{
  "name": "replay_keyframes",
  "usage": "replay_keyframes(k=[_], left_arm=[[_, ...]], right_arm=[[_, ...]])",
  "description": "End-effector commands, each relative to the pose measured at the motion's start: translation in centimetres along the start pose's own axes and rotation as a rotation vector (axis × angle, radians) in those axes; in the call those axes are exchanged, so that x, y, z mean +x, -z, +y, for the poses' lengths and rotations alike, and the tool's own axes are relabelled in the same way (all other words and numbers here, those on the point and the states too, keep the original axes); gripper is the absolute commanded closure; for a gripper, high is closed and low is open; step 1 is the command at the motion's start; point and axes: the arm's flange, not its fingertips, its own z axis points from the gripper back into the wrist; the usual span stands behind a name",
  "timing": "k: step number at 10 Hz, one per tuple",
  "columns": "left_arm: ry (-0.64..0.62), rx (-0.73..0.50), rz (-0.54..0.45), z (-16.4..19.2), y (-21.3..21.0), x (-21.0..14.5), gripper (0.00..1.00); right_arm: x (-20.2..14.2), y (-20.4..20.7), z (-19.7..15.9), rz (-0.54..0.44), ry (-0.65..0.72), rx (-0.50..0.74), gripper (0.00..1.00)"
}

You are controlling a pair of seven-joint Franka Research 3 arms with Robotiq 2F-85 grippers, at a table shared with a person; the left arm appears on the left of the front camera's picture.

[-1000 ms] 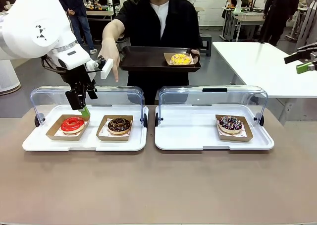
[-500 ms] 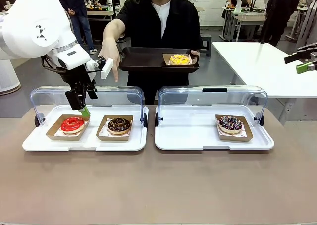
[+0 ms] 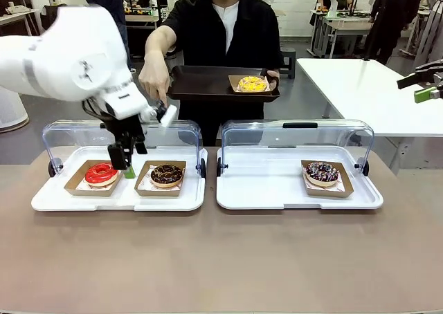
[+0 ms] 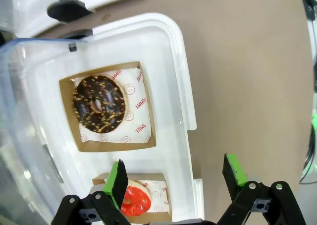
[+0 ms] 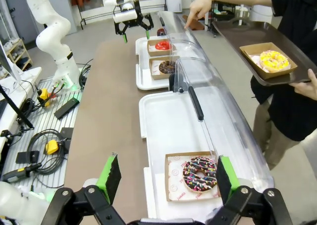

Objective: Provide the desired donut to the person.
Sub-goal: Pick up and lift the Paper togo box containing the Donut pointed at by the person.

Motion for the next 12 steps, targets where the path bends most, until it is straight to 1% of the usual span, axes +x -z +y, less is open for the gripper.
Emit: replay_keyframes(k=[1, 4, 7, 9, 12], left_arm=[[-0.036, -0.011, 0.1, 1.5, 3.1, 0.9, 0.0], [-0.096, 0.0, 0.111, 2.7, 6.7, 0.0, 0.0], [-0.091, 0.025, 0.078, 3.4, 9.0, -0.6, 0.0], [-0.09, 0.034, 0.092, 3.8, 10.2, -0.9, 0.0], [-0.095, 0.052, 0.106, 4.2, 10.8, -1.1, 0.0]], right_arm=[[0.1, 0.1, 0.0, -0.009, -0.002, -0.003, 0.0], [0.1, 0.1, 0.0, -0.009, -0.002, -0.003, 0.0], [0.1, 0.1, 0.0, -0.009, -0.002, -0.003, 0.0], [0.1, 0.1, 0.0, -0.009, -0.002, -0.003, 0.0], [0.1, 0.1, 0.0, -0.009, -0.002, -0.003, 0.0]])
